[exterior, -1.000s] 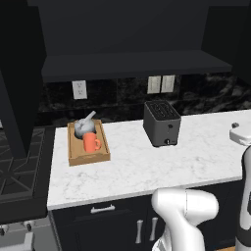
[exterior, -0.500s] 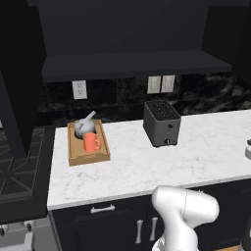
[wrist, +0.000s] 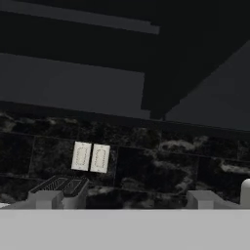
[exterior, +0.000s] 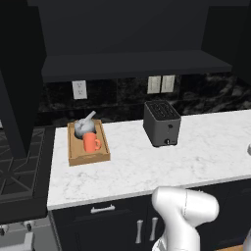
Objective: Pick the kettle from the counter and place it on the tray. Then pick the mug from the cabinet and place it on the tray. Then close the cabinet doors.
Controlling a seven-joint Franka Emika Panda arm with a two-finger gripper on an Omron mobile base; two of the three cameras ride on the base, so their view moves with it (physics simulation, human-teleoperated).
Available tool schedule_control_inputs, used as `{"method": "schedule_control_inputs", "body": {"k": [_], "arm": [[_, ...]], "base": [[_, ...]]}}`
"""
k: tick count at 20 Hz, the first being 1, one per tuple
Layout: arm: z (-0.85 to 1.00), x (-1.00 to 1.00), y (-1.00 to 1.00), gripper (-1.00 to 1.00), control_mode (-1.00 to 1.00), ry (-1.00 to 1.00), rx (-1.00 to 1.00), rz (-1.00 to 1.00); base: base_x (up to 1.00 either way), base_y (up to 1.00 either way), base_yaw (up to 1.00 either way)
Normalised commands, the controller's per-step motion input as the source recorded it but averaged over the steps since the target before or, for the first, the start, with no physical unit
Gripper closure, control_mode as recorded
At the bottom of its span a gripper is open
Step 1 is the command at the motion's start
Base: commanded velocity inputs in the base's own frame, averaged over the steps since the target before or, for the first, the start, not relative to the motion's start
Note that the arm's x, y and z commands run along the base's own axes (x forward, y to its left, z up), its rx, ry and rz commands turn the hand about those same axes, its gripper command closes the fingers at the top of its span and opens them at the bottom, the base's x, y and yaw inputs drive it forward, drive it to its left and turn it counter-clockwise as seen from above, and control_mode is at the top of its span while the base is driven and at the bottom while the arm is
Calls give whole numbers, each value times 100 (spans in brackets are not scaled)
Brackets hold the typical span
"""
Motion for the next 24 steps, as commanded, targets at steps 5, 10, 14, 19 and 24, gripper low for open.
{"method": "schedule_control_inputs", "body": {"k": [5,10,14,19,24], "arm": [[-9,32,-65,-100,-100,-9,0,0],[-39,22,-61,-100,-100,-5,0,0],[-36,19,-60,-100,-100,-4,0,0],[-12,21,-65,-100,-100,-6,0,0],[-7,24,-54,-100,-100,-6,0,0]], "base": [[0,0,0],[0,0,0],[0,0,0],[0,0,0],[0,0,0]]}}
